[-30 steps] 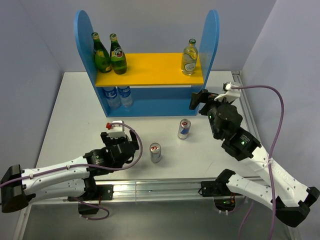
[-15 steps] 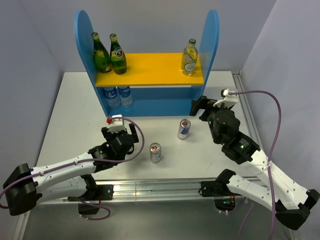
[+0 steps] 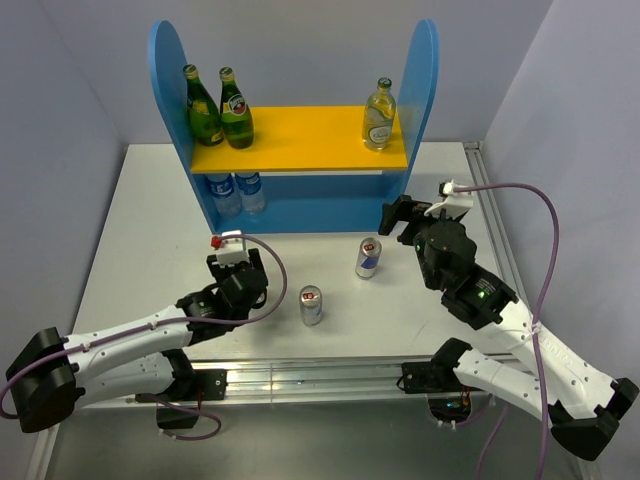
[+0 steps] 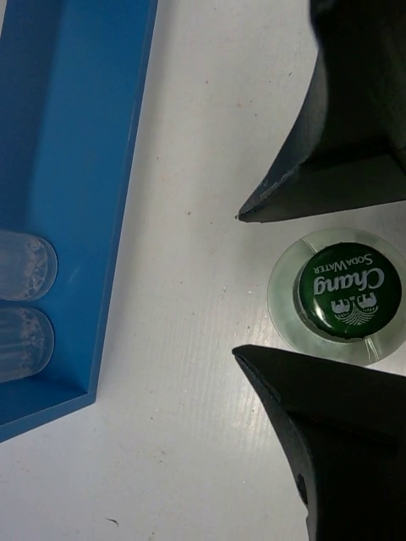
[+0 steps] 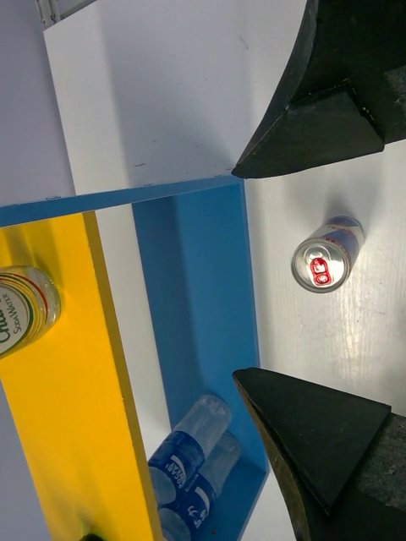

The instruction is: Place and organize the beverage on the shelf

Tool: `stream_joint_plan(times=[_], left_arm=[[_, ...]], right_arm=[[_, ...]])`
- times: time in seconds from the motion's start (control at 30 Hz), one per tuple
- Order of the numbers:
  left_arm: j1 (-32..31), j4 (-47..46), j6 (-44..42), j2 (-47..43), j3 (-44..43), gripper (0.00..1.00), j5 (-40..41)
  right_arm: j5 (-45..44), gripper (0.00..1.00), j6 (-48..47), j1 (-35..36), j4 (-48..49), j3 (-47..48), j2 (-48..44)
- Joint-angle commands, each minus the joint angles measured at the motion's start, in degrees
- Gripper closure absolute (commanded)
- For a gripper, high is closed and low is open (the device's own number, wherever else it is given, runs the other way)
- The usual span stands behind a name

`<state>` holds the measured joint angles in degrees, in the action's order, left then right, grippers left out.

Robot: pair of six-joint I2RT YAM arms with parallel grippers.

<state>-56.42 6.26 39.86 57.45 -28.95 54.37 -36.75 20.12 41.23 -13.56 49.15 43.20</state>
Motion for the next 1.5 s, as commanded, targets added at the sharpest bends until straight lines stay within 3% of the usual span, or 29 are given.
stream_joint_plan(times=[0.0,0.1,0.27,0.43,0.53,0.83,1.33,1.47], left_arm=[[0.26,-1.78,0.49,-0.85,0.21,0.35,1.0],[0.26,-1.43,0.75,0.12,-0.32,0.47,1.09],[0.26,-1.52,0.66,0.91,-0.58,0.56,1.35],[0.26,-1.6,0.49,1.43,-0.93,0.88,1.35],[0.26,-1.34,-0.04,2.75,-2.34,1.0,0.83],[0.26,-0.11,-3.64,3.28,-9.19,1.0,-1.63],[0.35,-0.02,-14.54,10.83,-29.4,1.0,-3.04],[0.61,1.64,-18.23,15.31,-38.52,1.0,-4.27]], right_arm=[[-1.13,0.0,0.01,0.16,1.26,-0.28,-0.75],[-0.95,0.0,0.01,0.16,1.26,-0.54,-0.84],[-1.13,0.0,0.09,0.16,1.17,-0.72,-1.1],[-1.13,0.0,0.01,0.16,1.26,-0.81,-1.28],[-1.13,0.0,0.18,0.16,1.26,-0.89,-1.54],[-1.13,0.0,2.73,0.16,0.38,-3.0,-3.91],[-1.13,0.01,5.54,0.16,-0.94,-7.66,-7.69],[-1.13,0.01,5.63,0.16,-0.85,-8.19,-7.87]])
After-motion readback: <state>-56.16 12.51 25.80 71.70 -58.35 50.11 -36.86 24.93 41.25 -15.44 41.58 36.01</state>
